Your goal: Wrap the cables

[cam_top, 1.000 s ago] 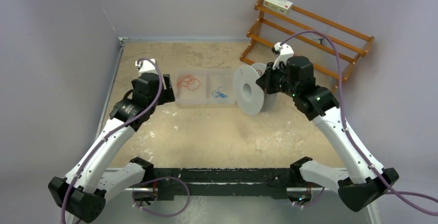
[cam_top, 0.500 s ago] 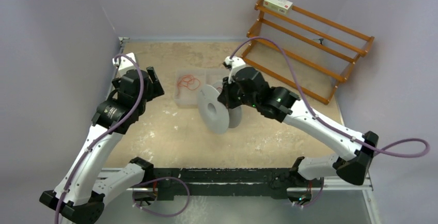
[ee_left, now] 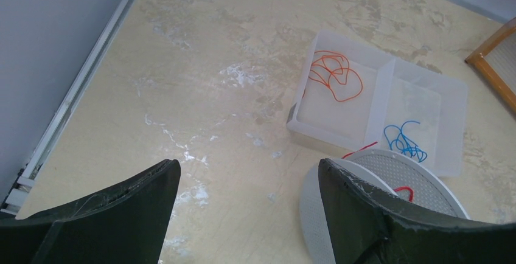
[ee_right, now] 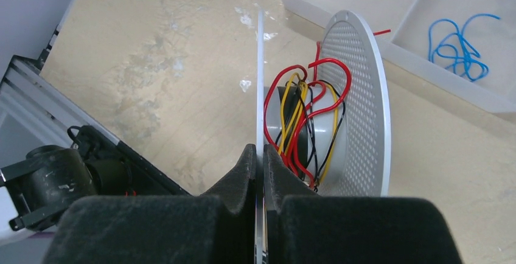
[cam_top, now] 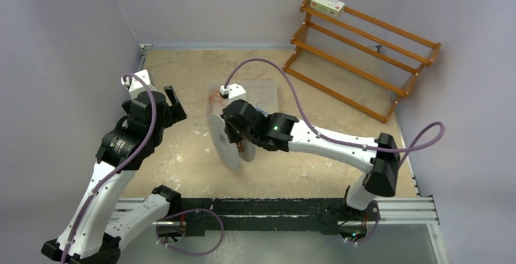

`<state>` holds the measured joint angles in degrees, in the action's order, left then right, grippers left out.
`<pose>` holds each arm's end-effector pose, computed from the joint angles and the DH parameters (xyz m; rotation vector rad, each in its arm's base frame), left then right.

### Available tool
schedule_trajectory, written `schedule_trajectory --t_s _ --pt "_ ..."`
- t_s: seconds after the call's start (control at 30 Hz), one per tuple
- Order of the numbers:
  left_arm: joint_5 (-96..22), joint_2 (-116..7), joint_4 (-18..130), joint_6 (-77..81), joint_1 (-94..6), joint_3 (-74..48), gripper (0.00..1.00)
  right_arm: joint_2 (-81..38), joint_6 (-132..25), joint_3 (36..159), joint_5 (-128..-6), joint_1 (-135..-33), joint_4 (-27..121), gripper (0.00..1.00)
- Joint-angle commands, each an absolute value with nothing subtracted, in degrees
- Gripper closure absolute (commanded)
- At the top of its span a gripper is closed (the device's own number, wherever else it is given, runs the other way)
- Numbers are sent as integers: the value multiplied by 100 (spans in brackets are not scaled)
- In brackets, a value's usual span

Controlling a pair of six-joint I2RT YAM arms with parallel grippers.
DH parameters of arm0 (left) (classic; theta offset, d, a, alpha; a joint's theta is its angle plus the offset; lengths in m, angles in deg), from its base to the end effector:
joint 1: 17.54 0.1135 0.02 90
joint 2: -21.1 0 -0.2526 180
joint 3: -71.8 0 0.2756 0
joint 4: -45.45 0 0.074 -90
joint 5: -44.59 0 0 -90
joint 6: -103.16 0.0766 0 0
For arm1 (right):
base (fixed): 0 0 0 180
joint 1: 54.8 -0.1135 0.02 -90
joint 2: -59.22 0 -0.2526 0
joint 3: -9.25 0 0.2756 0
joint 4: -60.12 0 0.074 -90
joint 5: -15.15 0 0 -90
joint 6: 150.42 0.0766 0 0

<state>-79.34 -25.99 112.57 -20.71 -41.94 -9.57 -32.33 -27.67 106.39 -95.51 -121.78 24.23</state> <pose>0.1919 -0.0401 0.3791 -0.4988 1.9755 0.0025 0.1918 0.3823 0.3194 -0.4129 2.0959 0.6825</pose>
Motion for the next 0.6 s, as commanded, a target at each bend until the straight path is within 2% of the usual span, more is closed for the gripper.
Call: schedule_trajectory --t_s 0.0,0.13,0.33,0.57 --pt "-8041 -2494 11316 -2009 -4180 -1085 16 -3426 -3062 11361 -9813 -12415 2929 100" --pt "-8090 -2366 11415 -1910 -4180 -1168 16 -3457 -3961 11259 -8983 -12471 3267 100" --pt "-8363 -2010 11479 -1790 -4180 -1370 16 -3044 -5725 10470 -7868 -12467 3855 100" --pt "-8098 -1717 11451 -1621 -4182 -1413 15 -2545 -8027 9540 -6440 -12439 4287 100"
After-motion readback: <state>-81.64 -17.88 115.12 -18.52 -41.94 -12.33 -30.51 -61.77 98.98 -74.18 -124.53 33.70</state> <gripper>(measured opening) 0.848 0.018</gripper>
